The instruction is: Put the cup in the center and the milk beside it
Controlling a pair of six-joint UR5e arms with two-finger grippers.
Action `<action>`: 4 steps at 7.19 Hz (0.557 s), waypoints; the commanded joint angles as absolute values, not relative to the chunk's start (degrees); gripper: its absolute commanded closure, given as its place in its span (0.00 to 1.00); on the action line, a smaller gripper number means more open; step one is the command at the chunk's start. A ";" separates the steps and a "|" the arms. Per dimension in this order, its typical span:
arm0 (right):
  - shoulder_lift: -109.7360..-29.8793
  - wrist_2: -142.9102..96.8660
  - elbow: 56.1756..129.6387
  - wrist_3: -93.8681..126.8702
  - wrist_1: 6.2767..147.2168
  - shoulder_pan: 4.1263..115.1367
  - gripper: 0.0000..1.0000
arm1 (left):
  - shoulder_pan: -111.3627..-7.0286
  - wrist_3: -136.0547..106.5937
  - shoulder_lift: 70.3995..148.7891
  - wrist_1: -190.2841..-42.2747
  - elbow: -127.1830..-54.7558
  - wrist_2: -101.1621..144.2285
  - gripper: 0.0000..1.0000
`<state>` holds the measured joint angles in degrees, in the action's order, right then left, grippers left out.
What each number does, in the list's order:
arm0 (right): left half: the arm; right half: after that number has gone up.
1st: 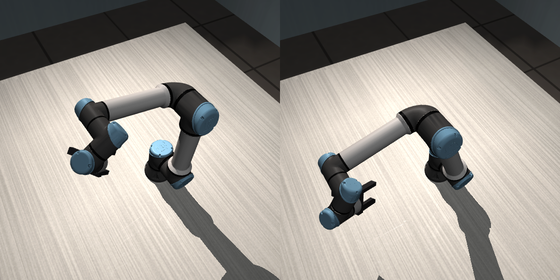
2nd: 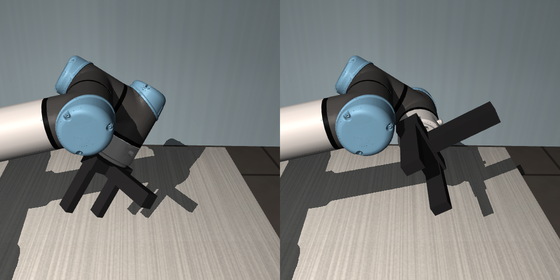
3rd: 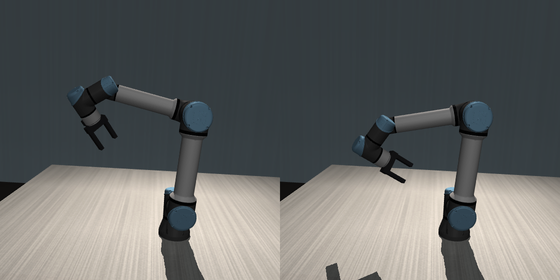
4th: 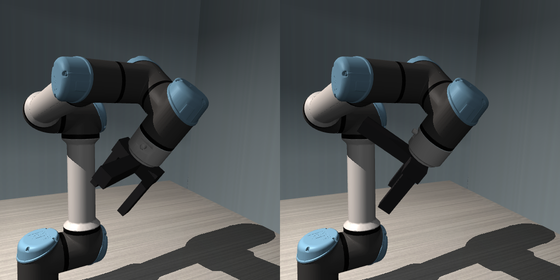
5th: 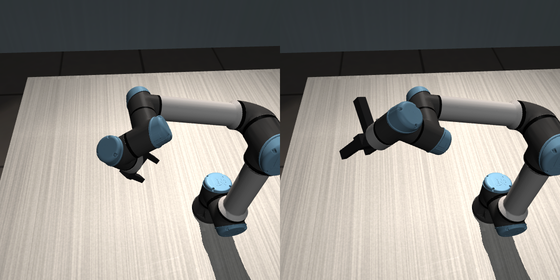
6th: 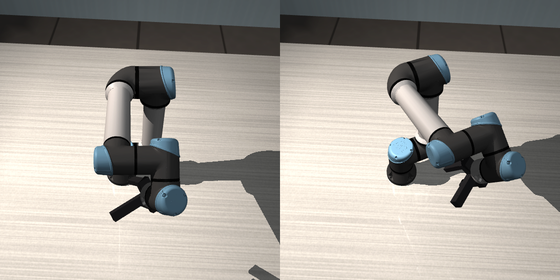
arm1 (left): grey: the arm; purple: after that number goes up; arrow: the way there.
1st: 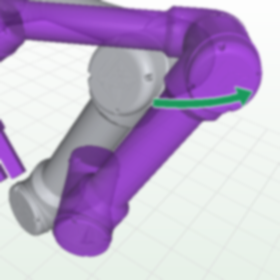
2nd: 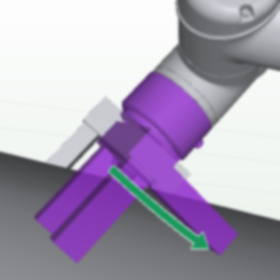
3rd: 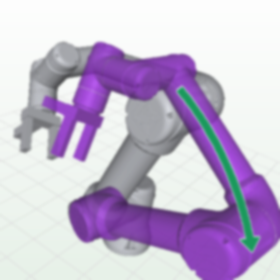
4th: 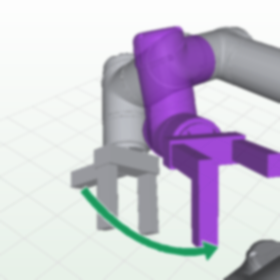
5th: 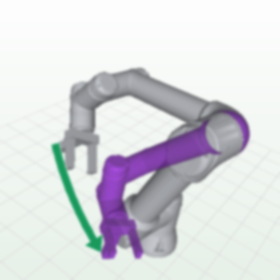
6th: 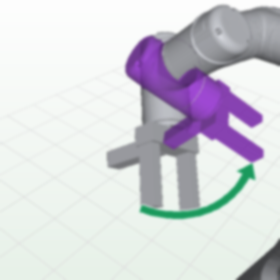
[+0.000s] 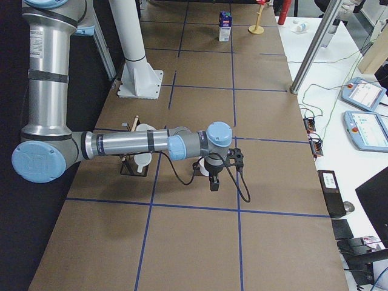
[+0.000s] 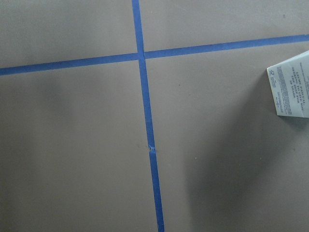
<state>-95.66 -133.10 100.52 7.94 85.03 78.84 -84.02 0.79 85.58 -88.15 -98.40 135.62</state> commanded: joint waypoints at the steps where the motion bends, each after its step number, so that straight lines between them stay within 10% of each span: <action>1: -95.28 -133.07 100.55 8.00 84.99 78.84 0.00 | -83.94 1.14 85.34 -89.98 -98.44 135.62 0.00; 4: -93.35 -133.24 100.63 10.27 84.99 78.66 0.00 | -83.94 1.06 85.52 -90.18 -98.53 135.62 0.00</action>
